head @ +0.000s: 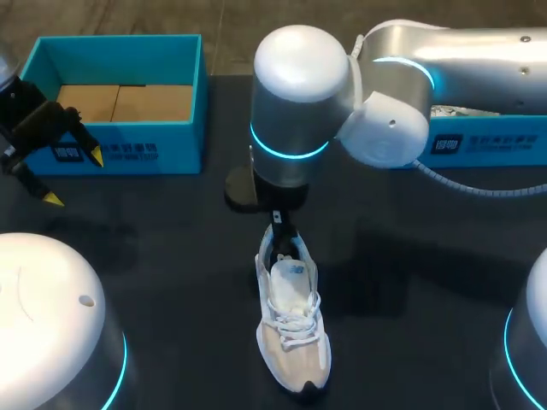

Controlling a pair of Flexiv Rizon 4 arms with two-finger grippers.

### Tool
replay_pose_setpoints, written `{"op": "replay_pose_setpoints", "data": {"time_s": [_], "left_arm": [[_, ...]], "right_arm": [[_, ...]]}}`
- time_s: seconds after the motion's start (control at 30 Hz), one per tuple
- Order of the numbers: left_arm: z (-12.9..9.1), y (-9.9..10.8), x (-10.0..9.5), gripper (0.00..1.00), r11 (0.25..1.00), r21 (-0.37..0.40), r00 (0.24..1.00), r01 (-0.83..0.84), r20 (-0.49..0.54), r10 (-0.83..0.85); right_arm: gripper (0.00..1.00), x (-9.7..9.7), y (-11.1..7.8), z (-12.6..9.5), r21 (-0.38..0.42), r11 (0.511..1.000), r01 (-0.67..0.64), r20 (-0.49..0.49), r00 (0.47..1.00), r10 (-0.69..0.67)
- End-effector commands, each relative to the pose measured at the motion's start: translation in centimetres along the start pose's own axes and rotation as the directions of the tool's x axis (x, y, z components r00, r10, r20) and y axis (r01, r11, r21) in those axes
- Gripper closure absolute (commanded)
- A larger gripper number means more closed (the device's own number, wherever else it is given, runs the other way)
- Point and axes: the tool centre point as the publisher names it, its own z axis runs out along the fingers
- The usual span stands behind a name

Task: Take the shoe out of the shoebox, open the shoe tongue, remove and reinsert the insole, then place the shoe into the shoebox

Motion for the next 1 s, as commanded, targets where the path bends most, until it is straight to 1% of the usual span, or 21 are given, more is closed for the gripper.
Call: {"op": "replay_pose_setpoints", "data": {"time_s": [0.03,0.13,0.3,0.37,0.43,0.67,1.0], "left_arm": [[0.0,-0.1,0.1,0.0,1.0,-0.004,1.0,0.001,-0.001,-0.001],[0.0,-0.1,0.1,0.0,1.0,-0.004,1.0,0.001,-0.001,-0.001],[0.0,-0.1,0.1,0.0,1.0,-0.004,1.0,0.001,-0.001,-0.001],[0.0,-0.1,0.1,0.0,1.0,-0.004,1.0,0.001,-0.001,-0.001],[0.0,-0.1,0.1,0.0,1.0,-0.004,1.0,0.001,-0.001,-0.001],[0.0,-0.1,0.1,0.0,1.0,-0.004,1.0,0.001,-0.001,-0.001],[0.0,-0.1,0.1,0.0,1.0,-0.004,1.0,0.001,-0.001,-0.001]], "right_arm": [[0.0,-0.7,0.3,1.9,-0.005,1.0,-0.001,-0.024,1.0,0.001],[0.0,-1.0,0.1,2.7,-0.008,1.0,0.004,-0.03,1.0,-0.004],[0.0,-1.2,-0.1,3.7,0.025,0.999,0.024,-0.028,0.999,-0.023],[0.0,-1.2,-0.3,4.1,0.014,0.999,0.029,-0.029,0.999,-0.028],[0.0,-1.2,-0.4,4.4,0.028,0.999,0.036,-0.026,0.999,-0.035],[0.0,-1.5,-1.4,5.6,0.019,0.999,0.027,-0.025,0.999,-0.027],[0.0,-2.1,-2.2,7.1,0.041,0.999,0.016,-0.052,0.999,-0.013]]}}
